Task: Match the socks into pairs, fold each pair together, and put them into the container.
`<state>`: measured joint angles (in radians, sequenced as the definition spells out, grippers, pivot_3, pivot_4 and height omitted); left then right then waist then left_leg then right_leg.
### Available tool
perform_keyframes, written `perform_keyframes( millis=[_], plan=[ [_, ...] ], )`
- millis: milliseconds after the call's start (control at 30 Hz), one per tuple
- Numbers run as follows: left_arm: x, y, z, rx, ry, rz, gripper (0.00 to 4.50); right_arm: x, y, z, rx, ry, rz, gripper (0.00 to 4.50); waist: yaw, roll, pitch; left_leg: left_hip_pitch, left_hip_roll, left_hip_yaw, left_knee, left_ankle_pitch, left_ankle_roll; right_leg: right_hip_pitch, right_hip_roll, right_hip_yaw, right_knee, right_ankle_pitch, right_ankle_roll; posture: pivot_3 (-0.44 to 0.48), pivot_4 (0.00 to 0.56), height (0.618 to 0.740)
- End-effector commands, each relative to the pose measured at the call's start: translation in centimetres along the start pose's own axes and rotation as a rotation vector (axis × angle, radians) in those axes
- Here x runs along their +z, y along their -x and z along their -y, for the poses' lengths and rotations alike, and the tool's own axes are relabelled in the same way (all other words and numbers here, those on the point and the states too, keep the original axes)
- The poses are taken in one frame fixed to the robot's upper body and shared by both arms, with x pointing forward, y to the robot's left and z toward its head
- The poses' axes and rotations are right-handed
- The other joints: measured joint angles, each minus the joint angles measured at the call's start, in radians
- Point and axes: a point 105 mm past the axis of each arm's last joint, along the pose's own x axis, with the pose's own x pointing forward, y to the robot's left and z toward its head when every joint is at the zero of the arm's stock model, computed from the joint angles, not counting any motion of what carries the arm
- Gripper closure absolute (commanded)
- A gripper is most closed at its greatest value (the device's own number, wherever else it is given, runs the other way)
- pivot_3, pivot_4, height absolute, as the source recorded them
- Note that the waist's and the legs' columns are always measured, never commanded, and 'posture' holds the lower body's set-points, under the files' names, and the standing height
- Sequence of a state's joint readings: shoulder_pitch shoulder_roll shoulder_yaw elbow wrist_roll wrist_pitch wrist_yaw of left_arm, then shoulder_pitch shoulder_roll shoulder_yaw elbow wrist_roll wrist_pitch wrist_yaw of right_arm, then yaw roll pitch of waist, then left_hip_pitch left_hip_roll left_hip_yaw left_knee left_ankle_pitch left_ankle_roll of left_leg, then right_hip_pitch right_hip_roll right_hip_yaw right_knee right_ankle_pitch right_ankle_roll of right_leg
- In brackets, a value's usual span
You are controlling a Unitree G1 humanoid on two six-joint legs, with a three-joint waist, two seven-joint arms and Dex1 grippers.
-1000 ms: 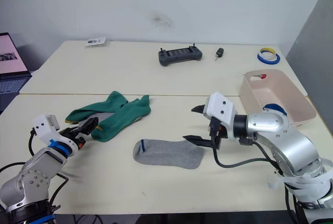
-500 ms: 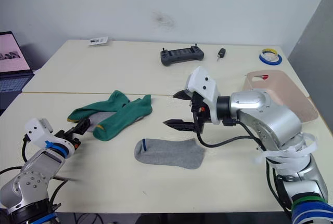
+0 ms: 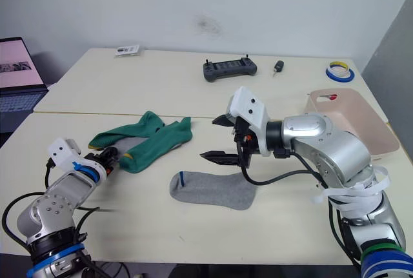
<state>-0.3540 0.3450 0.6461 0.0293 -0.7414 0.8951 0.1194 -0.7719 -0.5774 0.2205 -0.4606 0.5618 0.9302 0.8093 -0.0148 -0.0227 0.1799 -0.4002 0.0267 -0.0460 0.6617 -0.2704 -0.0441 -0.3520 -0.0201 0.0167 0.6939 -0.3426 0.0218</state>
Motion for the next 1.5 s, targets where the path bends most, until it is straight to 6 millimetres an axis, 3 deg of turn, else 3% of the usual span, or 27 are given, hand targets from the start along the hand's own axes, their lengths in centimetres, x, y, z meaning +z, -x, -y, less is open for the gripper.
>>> perform_keyframes(
  millis=[33,67,467,733,833,1167,1300,1500],
  plan=[
    [0.4,-0.3,1.1,-0.045,0.0,0.023,4.22,1.0,0.4,-0.4,-0.006,0.04,0.026,0.0,0.0,0.0,0.0,0.0,0.0,0.0,0.0,0.0,-0.001,0.0,0.0,0.0,0.0,0.0,0.0,0.0,0.15,0.74],
    [1.1,-0.2,1.4,-0.068,-0.007,0.058,4.48,1.0,0.5,-0.4,-0.008,0.04,0.027,0.0,-0.001,0.0,0.0,0.0,0.0,0.0,0.0,0.001,-0.001,0.0,0.0,0.0,0.0,0.0,0.0,0.0,0.15,0.74],
    [10.7,1.3,5.5,-0.232,-0.14,0.415,4.48,1.0,0.6,-0.4,-0.013,0.032,0.034,0.0,-0.003,-0.001,0.001,-0.001,0.001,0.0,-0.001,0.002,-0.003,-0.001,0.001,0.0,-0.001,0.0,0.0,0.0,0.15,0.74],
    [13.2,1.8,9.2,-0.334,-0.328,0.449,4.48,0.9,0.6,-0.5,-0.012,0.026,0.032,0.0,-0.009,-0.001,0.001,-0.001,0.001,0.0,-0.001,0.002,-0.003,-0.001,0.001,-0.001,-0.002,0.0,0.0,0.0,0.15,0.74],
    [13.6,2.2,10.6,-0.359,-0.522,0.471,4.48,0.8,0.7,-0.5,-0.011,0.024,0.029,0.0,-0.013,-0.001,0.001,-0.001,0.001,0.0,-0.001,0.002,-0.003,-0.001,0.001,0.0,-0.002,0.0,0.0,0.0,0.15,0.74],
    [18.3,4.1,12.7,-0.309,-0.779,0.687,4.48,0.6,0.8,-0.5,-0.01,0.019,0.028,0.0,-0.012,-0.001,0.001,-0.001,0.001,0.0,-0.002,0.001,-0.003,-0.001,0.001,0.0,-0.003,0.0,0.0,0.0,0.15,0.74],
    [17.5,4.3,13.5,-0.35,-0.878,0.684,4.48,0.6,0.8,-0.5,-0.008,0.018,0.029,0.0,-0.012,-0.001,0.001,-0.001,0.001,0.001,-0.002,0.001,-0.002,-0.001,0.001,0.0,-0.003,0.0,0.0,0.0,0.15,0.74],
    [12.3,3.9,14.7,-0.483,-1.062,0.585,4.48,0.2,0.8,-0.6,-0.009,0.008,0.024,0.0,-0.013,-0.001,0.002,-0.001,0.001,0.001,-0.002,0.001,-0.002,-0.001,0.001,0.0,-0.003,0.0,0.0,0.0,0.15,0.74]
  ],
)
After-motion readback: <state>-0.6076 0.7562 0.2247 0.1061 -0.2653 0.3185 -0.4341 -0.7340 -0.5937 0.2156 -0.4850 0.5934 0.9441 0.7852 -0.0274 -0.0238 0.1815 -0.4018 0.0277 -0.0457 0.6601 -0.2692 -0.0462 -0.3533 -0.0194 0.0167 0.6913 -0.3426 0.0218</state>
